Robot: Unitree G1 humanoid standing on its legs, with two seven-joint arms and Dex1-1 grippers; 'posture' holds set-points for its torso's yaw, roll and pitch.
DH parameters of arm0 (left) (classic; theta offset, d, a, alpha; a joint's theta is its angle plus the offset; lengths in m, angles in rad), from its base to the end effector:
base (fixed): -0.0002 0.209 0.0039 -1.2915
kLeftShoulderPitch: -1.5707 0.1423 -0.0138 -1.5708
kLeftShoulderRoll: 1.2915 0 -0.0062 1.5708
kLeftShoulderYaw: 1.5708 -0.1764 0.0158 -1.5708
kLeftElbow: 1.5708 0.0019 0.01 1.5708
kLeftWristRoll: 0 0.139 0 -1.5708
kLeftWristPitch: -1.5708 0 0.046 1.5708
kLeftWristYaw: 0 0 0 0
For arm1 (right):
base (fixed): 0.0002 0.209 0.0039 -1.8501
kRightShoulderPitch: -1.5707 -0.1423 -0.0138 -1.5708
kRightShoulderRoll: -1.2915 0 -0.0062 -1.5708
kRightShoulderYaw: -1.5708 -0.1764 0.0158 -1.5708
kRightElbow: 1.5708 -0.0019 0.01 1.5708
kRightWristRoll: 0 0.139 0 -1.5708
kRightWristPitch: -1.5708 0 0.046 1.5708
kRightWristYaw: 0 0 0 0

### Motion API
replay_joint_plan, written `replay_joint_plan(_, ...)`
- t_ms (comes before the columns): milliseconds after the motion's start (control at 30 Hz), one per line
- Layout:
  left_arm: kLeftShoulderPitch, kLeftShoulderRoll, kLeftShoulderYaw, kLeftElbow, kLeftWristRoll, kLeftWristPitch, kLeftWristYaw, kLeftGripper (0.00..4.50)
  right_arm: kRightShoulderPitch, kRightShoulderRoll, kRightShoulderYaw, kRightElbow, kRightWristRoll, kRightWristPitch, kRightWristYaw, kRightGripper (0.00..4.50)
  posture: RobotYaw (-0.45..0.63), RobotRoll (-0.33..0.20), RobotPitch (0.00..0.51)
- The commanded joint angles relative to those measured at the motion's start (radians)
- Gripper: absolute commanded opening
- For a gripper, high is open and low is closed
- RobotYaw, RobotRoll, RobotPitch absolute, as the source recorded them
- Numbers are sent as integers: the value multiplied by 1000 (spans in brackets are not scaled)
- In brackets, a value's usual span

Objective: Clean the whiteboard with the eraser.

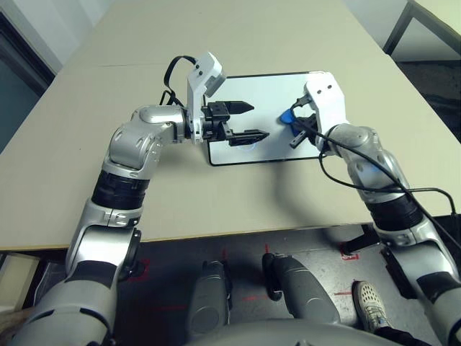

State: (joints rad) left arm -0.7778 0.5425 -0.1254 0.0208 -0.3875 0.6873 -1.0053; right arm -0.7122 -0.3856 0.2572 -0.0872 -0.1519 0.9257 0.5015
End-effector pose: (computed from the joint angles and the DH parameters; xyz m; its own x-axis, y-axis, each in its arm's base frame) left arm 0.2987 0.1754 0.2251 0.3887 -0.8931 -0.2265 0.9209 0.3689 0.1260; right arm 0.2880 -0.1397 0.1959 0.8629 0.3385 -0.3752 -0.4918 0.7336 -0.4690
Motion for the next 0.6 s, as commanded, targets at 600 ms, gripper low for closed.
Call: replay_joint_plan(600, 2, 8, -8, 19, 10, -18, -14, 4500, -2, -26, -40, 103, -6, 2, -59, 0, -146, 0, 174)
